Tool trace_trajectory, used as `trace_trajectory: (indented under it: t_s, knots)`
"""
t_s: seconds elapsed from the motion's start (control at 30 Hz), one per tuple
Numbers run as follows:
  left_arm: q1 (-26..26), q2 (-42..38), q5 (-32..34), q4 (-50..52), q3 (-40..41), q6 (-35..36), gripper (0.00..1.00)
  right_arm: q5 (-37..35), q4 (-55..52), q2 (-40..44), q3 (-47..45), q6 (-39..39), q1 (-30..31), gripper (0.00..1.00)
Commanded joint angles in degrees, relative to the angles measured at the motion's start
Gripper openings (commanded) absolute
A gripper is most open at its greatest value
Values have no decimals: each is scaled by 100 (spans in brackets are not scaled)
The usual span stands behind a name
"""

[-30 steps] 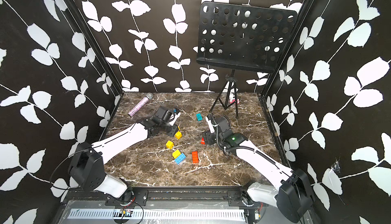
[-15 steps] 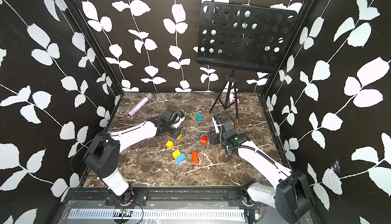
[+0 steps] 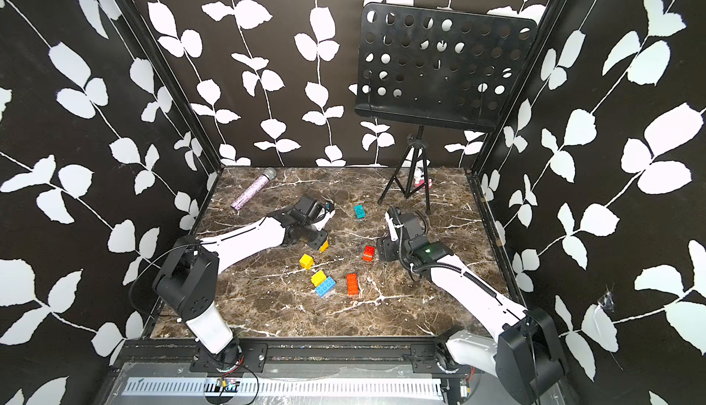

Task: Assemble the letter r with lego
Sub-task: Assemble the lego brick with the lego brick.

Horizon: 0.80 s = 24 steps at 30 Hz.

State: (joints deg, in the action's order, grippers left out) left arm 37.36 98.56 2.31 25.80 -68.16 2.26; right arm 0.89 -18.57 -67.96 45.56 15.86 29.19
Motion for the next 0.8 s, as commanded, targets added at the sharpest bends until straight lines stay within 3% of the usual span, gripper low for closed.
trace_trajectory:
  t_s: [0.0, 0.77]
  knots:
    - [-1, 28, 39, 82, -95, 97, 7, 42, 135, 74, -41, -52, -44, 78]
    - [-300, 207, -322, 288, 51, 138, 6, 140, 42, 17, 5, -63, -75, 77]
